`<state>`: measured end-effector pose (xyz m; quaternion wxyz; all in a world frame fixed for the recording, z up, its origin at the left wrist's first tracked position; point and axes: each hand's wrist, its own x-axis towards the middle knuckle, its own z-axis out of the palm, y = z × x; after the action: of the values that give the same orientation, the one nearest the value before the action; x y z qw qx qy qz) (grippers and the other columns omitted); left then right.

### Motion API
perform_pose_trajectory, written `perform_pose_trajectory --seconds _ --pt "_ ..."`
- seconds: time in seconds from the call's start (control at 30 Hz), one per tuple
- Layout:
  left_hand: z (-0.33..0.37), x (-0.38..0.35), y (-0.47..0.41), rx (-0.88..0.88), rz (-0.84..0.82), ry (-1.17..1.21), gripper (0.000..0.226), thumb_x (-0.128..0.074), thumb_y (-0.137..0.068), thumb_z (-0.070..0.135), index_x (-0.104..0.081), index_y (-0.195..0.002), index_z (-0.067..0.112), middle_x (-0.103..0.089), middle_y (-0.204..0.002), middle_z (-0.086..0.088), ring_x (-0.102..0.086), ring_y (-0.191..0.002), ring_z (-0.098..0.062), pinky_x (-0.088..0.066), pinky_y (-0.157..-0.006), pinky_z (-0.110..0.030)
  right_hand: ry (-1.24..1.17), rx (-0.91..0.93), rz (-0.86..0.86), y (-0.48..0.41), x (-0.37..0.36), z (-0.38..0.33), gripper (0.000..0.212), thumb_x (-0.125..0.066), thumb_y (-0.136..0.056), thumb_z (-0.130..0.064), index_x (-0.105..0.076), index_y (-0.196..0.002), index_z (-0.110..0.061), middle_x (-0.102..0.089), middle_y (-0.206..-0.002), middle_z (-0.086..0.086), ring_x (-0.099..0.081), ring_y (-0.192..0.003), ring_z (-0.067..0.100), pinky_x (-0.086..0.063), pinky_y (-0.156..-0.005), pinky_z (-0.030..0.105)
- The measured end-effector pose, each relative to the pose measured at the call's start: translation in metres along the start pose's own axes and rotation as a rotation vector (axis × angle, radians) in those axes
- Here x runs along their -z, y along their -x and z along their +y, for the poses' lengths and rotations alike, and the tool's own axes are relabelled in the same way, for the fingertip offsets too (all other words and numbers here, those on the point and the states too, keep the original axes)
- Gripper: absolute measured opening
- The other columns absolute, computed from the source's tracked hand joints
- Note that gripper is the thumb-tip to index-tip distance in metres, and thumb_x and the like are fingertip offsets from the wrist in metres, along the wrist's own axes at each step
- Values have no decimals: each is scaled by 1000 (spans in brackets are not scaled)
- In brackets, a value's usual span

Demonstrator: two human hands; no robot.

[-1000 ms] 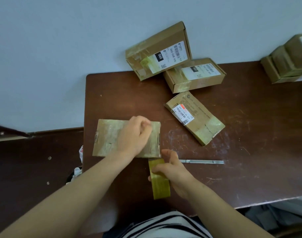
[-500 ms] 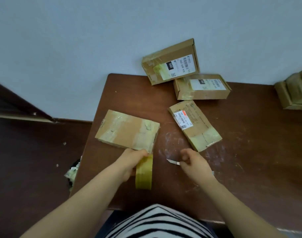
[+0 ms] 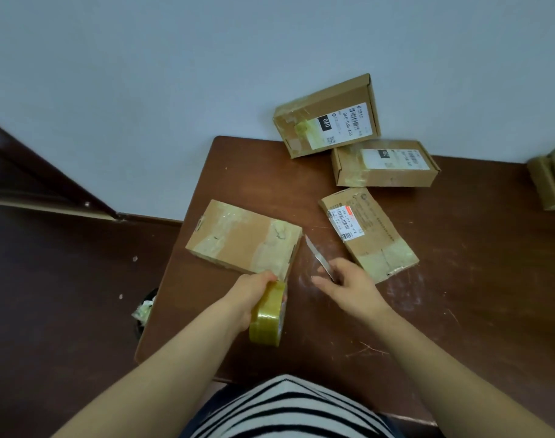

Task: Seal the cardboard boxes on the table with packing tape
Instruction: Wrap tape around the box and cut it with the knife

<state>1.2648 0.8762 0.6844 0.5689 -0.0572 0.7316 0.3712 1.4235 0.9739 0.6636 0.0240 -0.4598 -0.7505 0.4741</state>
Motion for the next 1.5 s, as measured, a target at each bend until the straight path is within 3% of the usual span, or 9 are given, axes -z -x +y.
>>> perform_pose_trajectory --seconds 0.2,0.3,0.5,0.77,0.93,1.1,1.27,1.37,1.5 --pt "-4 -3 -3 -8 -25 107 21 -54 -94 16 -59 -87 -2 -62 -49 -12 -59 -38 -19 -48 -42 -23 508 154 -144 -75 -41 -62 48 -42 -99 -41 -31 -144 -28 -47 -132 12 -50 -119 31 -43 -88 40" --pt "-4 -6 -4 -25 -69 141 17 -55 -95 16 -59 -90 0 -61 -63 -14 -60 -41 -17 -48 -41 -23 598 133 -155 -83 -51 -57 57 -41 -98 -48 -19 -149 -33 -37 -139 12 -50 -120 32 -43 -85 41" --pt "-14 3 -10 -58 10 21 18 -57 -92 6 -59 -76 -1 -60 -43 -5 -57 -35 -11 -43 -35 -17 576 136 -174 -87 -54 -52 57 -41 -97 -49 -20 -149 -35 -38 -132 12 -52 -116 34 -43 -85 41" --pt "-20 11 -10 -7 6 107 19 -57 -89 21 -65 -84 5 -65 -60 -7 -62 -52 -20 -50 -51 -25 490 157 -241 -83 -41 -62 59 -41 -99 -44 -18 -151 -26 -42 -137 14 -49 -121 34 -44 -95 44" --pt "-18 8 -11 -58 74 64 20 -53 -90 12 -61 -72 7 -61 -52 -4 -57 -47 -18 -45 -48 -21 295 218 -234 -60 -18 -61 39 -36 -102 -35 -26 -133 -12 -58 -99 13 -56 -79 27 -30 -64 30" --pt "-17 8 -17 -81 120 -37 19 -54 -92 13 -59 -76 5 -58 -68 -10 -56 -57 -20 -44 -51 -24 365 151 -458 -40 3 -50 24 -33 -102 -39 -40 -103 -17 -56 -66 16 -51 -39 21 -33 -32 20" --pt "-14 9 -22 -68 125 -106 18 -55 -91 16 -62 -93 -1 -61 -75 -12 -59 -61 -21 -46 -54 -25 691 232 -501 -37 9 -54 39 -34 -101 -45 -50 -85 -13 -46 -65 -3 -48 -61 15 -31 -52 28" --pt "-15 8 -24 -55 132 -108 21 -55 -92 17 -61 -99 -2 -61 -77 -12 -59 -62 -22 -46 -52 -25 719 246 -516 -37 6 -55 31 -31 -104 -33 -49 -108 -8 -51 -69 0 -46 -51 14 -32 -48 26" --pt "-16 7 -27 -46 137 -113 29 -58 -91 19 -58 -110 -3 -64 -91 -16 -61 -70 -24 -48 -55 -27 843 303 -526 -39 3 -60 27 -35 -103 -25 -55 -110 -7 -64 -98 11 -56 -83 23 -35 -66 28"
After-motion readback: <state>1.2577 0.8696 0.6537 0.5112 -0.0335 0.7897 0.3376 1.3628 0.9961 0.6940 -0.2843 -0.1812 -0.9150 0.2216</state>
